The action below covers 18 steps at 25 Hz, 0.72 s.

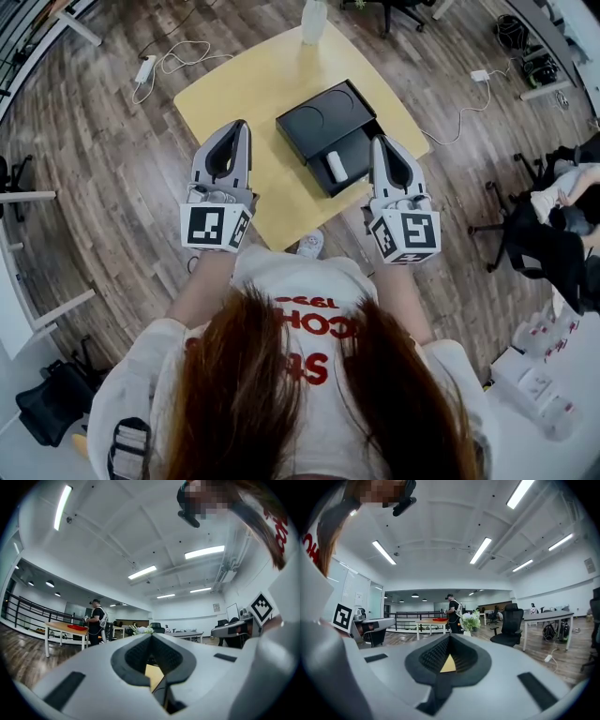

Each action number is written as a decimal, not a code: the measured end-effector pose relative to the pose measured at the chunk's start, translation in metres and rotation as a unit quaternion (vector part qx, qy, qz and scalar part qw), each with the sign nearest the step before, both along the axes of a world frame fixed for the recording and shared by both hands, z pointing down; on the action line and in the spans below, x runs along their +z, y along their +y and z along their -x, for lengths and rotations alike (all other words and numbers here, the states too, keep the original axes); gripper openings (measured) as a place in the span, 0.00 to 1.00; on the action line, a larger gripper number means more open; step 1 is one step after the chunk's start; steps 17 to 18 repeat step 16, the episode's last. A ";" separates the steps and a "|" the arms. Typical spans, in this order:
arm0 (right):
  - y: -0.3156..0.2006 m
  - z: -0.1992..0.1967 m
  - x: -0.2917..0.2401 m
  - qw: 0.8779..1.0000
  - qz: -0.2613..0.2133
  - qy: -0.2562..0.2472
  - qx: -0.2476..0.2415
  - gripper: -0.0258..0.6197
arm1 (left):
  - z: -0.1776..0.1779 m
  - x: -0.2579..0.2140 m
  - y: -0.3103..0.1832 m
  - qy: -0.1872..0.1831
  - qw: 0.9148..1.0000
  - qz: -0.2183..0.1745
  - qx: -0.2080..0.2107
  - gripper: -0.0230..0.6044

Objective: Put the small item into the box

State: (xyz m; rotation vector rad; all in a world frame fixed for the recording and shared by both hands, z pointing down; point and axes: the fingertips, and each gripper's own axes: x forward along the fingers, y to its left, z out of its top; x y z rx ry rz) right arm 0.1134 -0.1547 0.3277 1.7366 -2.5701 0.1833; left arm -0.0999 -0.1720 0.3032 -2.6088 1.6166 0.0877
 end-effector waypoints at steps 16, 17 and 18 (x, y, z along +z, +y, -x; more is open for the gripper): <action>-0.001 0.000 -0.008 1.000 -0.009 0.010 0.003 0.05 | 0.003 -0.004 -0.004 0.001 1.000 -0.003 0.000 0.05; -0.001 0.000 -0.008 1.000 -0.009 0.010 0.003 0.05 | 0.003 -0.004 -0.004 0.001 1.000 -0.003 0.000 0.05; -0.001 0.000 -0.008 1.000 -0.009 0.010 0.003 0.05 | 0.003 -0.004 -0.004 0.001 1.000 -0.003 0.000 0.05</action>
